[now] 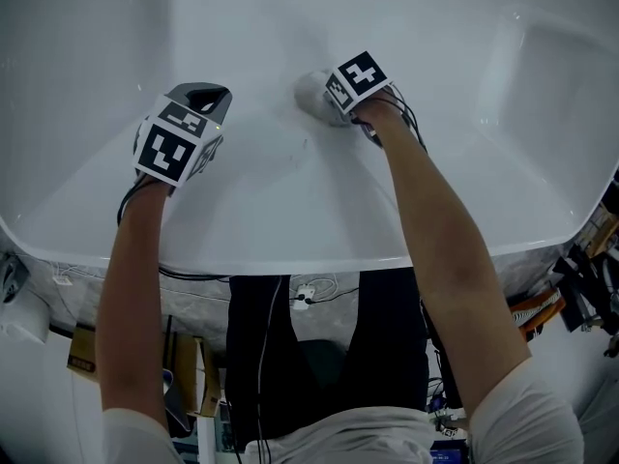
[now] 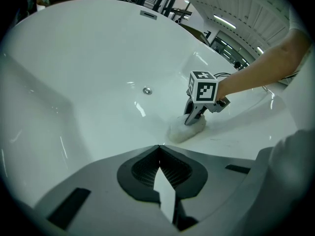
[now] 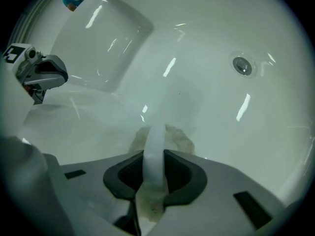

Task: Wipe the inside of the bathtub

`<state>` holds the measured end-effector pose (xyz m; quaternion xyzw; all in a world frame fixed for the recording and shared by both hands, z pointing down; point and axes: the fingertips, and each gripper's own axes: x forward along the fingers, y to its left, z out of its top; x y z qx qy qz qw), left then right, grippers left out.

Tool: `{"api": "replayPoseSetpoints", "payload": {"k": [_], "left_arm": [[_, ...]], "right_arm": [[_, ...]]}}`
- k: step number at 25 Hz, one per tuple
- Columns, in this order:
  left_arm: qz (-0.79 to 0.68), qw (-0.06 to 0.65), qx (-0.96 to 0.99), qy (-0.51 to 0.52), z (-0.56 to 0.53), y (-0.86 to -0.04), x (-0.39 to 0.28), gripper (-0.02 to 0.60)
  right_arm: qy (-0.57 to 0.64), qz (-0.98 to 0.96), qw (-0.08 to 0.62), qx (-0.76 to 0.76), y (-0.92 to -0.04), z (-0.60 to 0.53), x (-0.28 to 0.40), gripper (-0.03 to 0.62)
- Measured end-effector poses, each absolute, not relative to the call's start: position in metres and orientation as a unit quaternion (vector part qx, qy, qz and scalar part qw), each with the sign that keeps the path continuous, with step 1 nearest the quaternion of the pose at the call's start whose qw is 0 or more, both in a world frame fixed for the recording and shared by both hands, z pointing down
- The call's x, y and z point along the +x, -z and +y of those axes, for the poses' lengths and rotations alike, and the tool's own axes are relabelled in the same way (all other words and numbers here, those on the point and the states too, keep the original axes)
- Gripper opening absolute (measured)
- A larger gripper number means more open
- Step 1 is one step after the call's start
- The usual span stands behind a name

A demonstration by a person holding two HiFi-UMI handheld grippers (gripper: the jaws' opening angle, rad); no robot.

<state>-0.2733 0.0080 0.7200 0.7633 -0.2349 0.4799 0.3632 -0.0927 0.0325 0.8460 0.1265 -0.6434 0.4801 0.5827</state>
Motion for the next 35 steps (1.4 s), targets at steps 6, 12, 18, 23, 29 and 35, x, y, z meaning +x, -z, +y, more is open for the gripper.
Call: {"api": "replayPoseSetpoints", "payload": {"k": [6, 12, 18, 23, 29, 35], "left_arm": [[-0.240, 0.362, 0.758, -0.487, 0.010, -0.723, -0.305, 0.011], [-0.252, 0.369, 0.746, -0.494, 0.012, -0.726, -0.348, 0.011], [-0.271, 0.375, 0.733, -0.498, 0.014, -0.722, -0.402, 0.011], [-0.286, 0.378, 0.729, -0.493, 0.014, -0.718, -0.435, 0.011], [-0.296, 0.378, 0.726, -0.493, 0.010, -0.717, -0.467, 0.011], [-0.300, 0.375, 0.722, -0.498, 0.009, -0.717, -0.492, 0.011]], "right_arm": [[-0.477, -0.646, 0.583, 0.119, -0.849, 0.030, -0.124, 0.100], [-0.472, -0.653, 0.583, 0.105, -0.851, 0.029, -0.164, 0.100], [-0.461, -0.662, 0.584, 0.089, -0.847, 0.028, -0.217, 0.100], [-0.458, -0.668, 0.581, 0.075, -0.848, 0.030, -0.257, 0.100], [-0.452, -0.676, 0.578, 0.061, -0.852, 0.028, -0.303, 0.100], [-0.449, -0.686, 0.571, 0.051, -0.857, 0.026, -0.339, 0.100]]}}
